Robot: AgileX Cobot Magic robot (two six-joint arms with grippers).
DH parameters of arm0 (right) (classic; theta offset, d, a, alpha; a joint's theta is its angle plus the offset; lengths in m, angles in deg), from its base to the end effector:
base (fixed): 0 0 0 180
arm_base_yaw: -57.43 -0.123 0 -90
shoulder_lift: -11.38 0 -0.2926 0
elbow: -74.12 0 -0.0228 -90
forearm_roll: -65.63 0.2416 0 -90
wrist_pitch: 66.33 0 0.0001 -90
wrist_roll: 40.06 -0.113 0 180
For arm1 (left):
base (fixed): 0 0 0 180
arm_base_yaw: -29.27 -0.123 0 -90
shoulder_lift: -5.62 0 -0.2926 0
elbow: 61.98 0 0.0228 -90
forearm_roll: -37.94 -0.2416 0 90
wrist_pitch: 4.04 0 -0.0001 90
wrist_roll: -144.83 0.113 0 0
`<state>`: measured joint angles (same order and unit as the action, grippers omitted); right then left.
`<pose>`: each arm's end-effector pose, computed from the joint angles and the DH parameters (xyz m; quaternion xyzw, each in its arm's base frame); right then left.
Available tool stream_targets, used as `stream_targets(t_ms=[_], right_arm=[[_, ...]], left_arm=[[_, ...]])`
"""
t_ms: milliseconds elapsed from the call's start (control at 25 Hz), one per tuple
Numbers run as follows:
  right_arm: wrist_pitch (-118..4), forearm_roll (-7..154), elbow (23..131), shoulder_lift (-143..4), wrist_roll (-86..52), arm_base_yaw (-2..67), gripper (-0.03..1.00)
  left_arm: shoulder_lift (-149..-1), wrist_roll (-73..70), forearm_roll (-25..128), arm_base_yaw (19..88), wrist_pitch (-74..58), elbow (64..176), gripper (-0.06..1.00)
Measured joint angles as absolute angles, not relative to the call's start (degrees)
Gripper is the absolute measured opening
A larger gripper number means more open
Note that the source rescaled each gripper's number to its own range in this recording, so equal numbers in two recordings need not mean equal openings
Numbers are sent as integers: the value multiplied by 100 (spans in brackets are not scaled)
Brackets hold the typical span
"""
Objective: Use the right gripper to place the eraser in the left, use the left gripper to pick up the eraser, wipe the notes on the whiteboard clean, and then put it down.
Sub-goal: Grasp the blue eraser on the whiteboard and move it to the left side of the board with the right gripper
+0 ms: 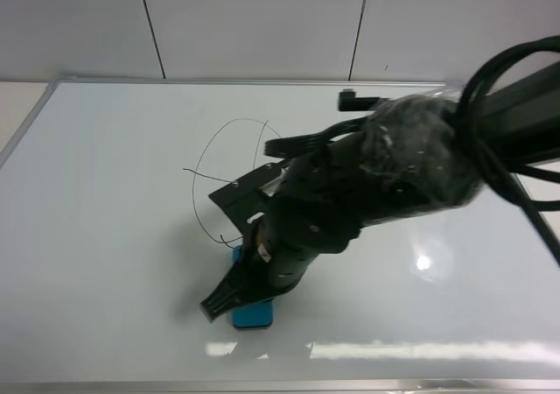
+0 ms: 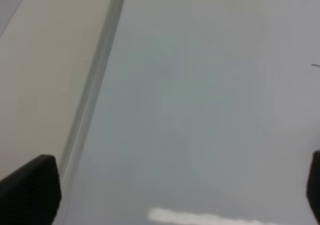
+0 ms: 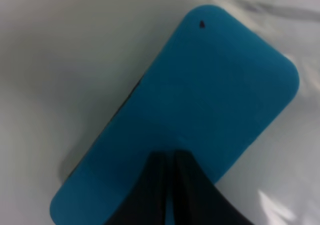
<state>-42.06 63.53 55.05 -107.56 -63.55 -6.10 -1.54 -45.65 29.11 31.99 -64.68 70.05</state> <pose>0.1595 0.3166 0.1071 -0.3526 0.9230 0.0988 0.1186 -0.0034 0.0153 0.2680 -0.0608 0.8423 0.0155 0.5354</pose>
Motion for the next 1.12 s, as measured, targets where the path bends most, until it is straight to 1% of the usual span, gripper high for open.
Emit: stream_targets(t_ms=[120, 400, 680, 840, 1120], right_arm=[[-4072, 6440, 6315, -11239, -6469, -757, 0], [-3699, 6751, 8318, -12418, -6608, -781, 0], [-3248, 6891, 9890, -13275, -6753, -781, 0], [-3134, 7012, 10342, -13525, -6765, -781, 0], [-3072, 7037, 10388, -13549, -6771, -781, 0]], left_arm=[[-154, -4565, 2911, 3199, -6468, 7005, 100], [-154, -4565, 2911, 3199, -6468, 7005, 100], [-154, -4565, 2911, 3199, -6468, 7005, 100], [-154, -4565, 2911, 3199, -6468, 7005, 100], [-154, -4565, 2911, 3199, -6468, 7005, 100]])
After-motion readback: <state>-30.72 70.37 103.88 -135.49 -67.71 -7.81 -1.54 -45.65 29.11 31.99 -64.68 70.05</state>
